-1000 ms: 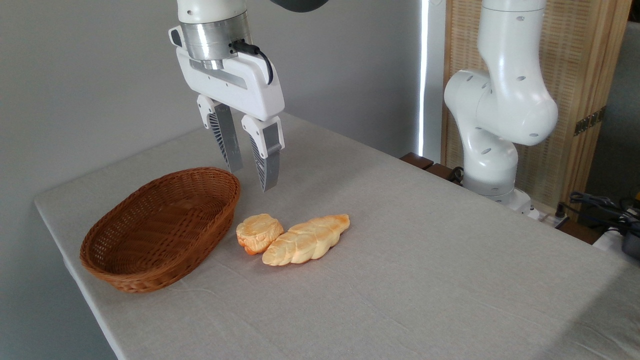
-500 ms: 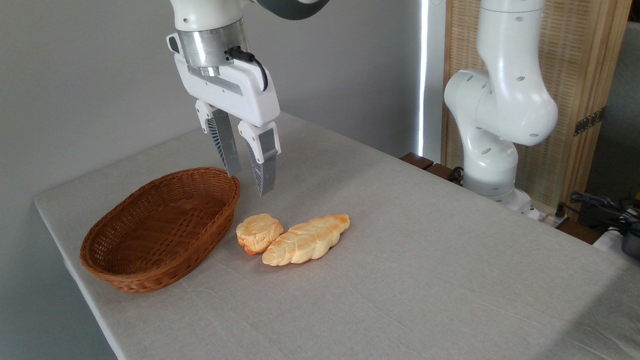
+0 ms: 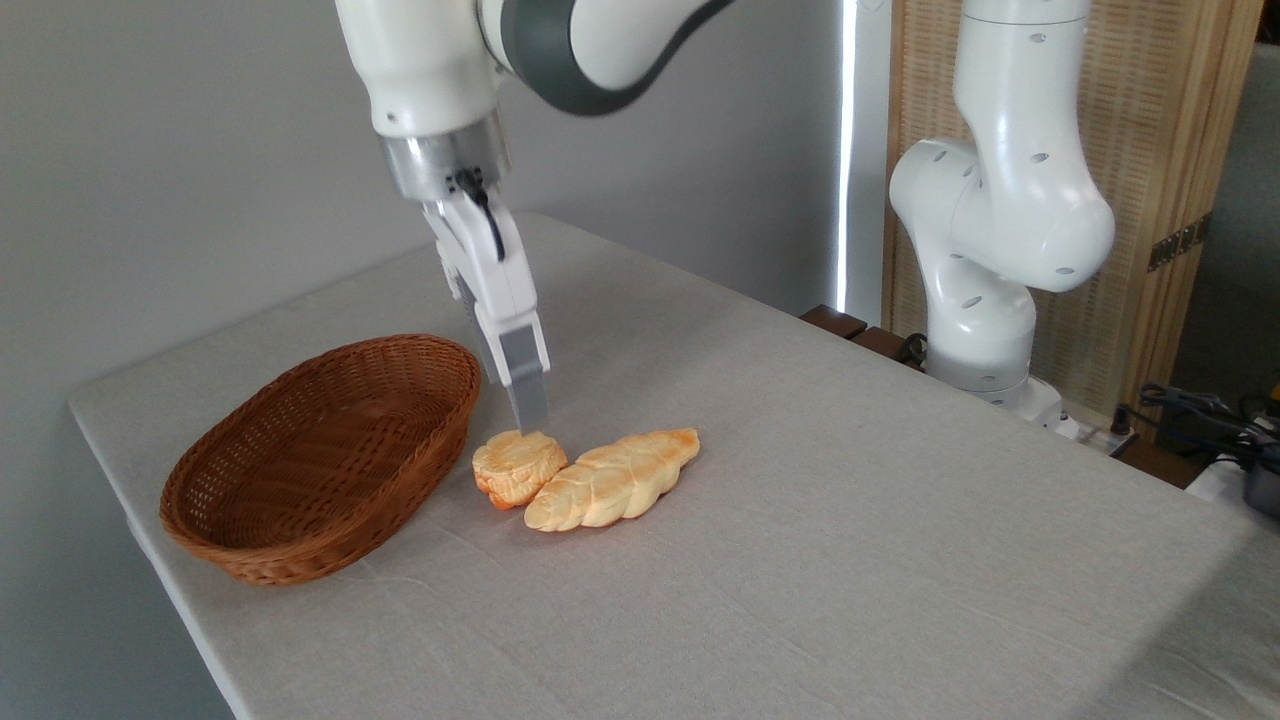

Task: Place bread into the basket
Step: 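Lower the gripper onto the small round bread roll, then close the gripper fingers around the small round roll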

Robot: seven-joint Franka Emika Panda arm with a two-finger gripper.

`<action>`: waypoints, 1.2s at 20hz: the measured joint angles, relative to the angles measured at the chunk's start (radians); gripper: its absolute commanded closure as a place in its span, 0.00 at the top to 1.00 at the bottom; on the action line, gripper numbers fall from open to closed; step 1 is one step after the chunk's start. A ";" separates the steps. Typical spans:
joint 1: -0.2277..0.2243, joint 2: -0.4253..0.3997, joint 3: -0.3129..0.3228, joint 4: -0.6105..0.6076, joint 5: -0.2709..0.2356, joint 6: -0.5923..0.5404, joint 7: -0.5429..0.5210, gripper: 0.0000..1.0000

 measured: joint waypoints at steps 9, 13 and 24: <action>-0.039 0.000 0.000 -0.135 0.000 0.113 0.252 1.00; -0.069 0.005 -0.001 -0.191 0.026 0.202 0.264 1.00; -0.085 0.028 -0.001 -0.206 0.097 0.256 0.296 0.85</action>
